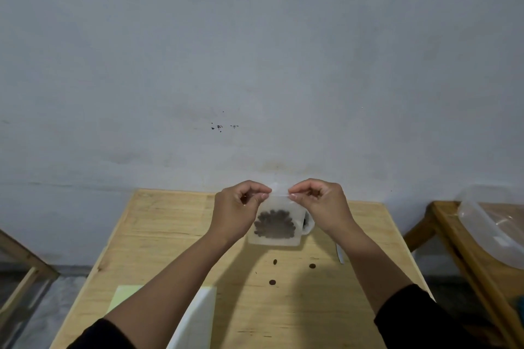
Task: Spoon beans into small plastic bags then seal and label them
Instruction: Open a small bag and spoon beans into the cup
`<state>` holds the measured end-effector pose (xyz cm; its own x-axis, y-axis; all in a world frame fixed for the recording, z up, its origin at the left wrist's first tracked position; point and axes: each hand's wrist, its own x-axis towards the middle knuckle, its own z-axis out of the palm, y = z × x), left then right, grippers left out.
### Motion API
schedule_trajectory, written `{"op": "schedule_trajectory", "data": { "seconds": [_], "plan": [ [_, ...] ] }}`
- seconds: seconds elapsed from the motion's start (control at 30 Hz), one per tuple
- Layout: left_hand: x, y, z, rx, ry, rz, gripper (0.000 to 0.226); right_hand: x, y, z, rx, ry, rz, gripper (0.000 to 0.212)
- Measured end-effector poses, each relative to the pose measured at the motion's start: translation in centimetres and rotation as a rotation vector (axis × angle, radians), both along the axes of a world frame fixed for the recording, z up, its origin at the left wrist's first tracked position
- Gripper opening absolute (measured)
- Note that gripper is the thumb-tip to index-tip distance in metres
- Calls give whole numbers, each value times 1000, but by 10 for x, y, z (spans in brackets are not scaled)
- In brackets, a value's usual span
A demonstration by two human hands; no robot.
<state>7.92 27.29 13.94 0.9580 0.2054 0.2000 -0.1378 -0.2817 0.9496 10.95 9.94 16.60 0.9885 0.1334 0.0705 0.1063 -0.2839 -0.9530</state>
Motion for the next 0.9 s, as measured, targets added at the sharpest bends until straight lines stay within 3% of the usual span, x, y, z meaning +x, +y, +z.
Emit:
{"op": "schedule_trajectory", "data": {
  "seconds": [0.2,0.6,0.9],
  "plan": [
    [-1,3,2,-18,24,88,23,0,11,1,17,20,12,16],
    [-10,0,4,-27,95,-86,6,-10,13,-4,-15,59,60,10],
    [-16,-9,6,33,55,-50,2,-19,17,-7,45,46,6,9]
  ]
}}
